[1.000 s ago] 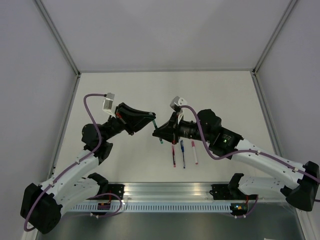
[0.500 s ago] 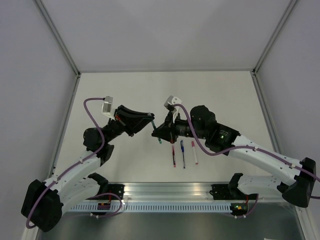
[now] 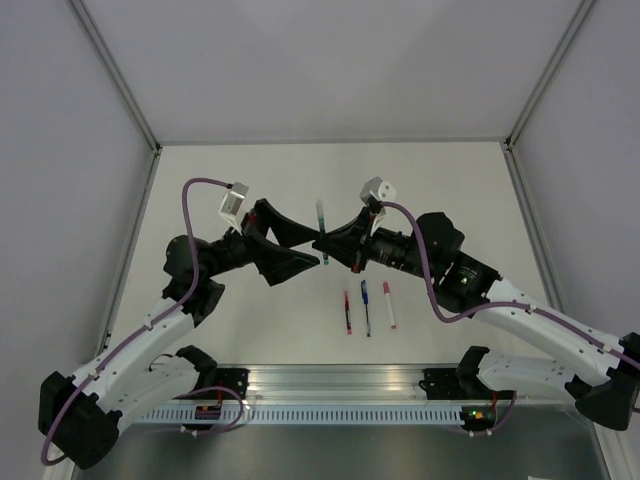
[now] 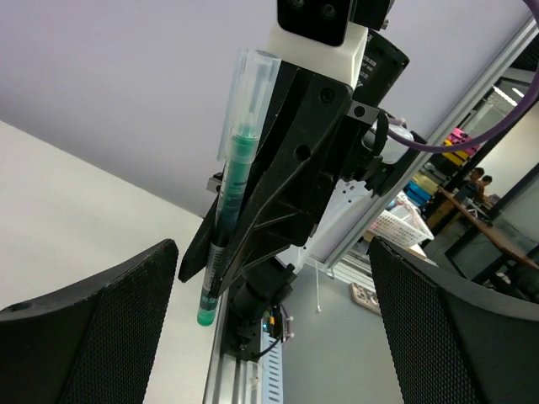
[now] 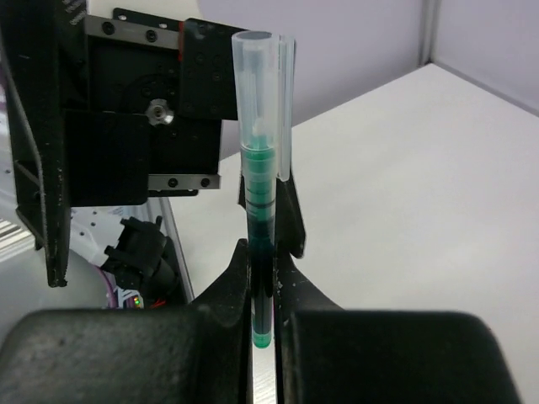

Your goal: Insert the pens into the pen caps

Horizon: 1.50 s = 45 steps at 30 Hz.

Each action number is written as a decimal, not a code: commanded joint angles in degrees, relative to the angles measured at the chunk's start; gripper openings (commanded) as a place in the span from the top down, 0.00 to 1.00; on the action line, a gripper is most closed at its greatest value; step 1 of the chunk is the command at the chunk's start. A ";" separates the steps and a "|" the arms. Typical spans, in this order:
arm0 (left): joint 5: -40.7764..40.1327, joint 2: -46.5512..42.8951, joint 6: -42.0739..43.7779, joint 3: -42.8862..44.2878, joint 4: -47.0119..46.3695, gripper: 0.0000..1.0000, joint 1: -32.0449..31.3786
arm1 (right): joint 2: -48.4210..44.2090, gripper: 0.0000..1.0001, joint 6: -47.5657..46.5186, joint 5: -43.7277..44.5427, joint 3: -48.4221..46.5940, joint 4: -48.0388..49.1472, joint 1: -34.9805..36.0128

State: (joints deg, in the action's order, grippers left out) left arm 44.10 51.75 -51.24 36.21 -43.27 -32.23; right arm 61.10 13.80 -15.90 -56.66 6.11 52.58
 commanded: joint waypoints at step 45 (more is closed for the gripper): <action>-68.00 -21.51 22.06 -12.83 49.68 0.00 -0.20 | 34.43 0.90 49.48 42.18 7.27 -19.90 15.54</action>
State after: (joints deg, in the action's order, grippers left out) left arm -22.44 31.44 -30.76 22.22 6.15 -32.34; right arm 94.41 60.69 23.18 -46.81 -10.09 67.09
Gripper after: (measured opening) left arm 0.993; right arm 0.110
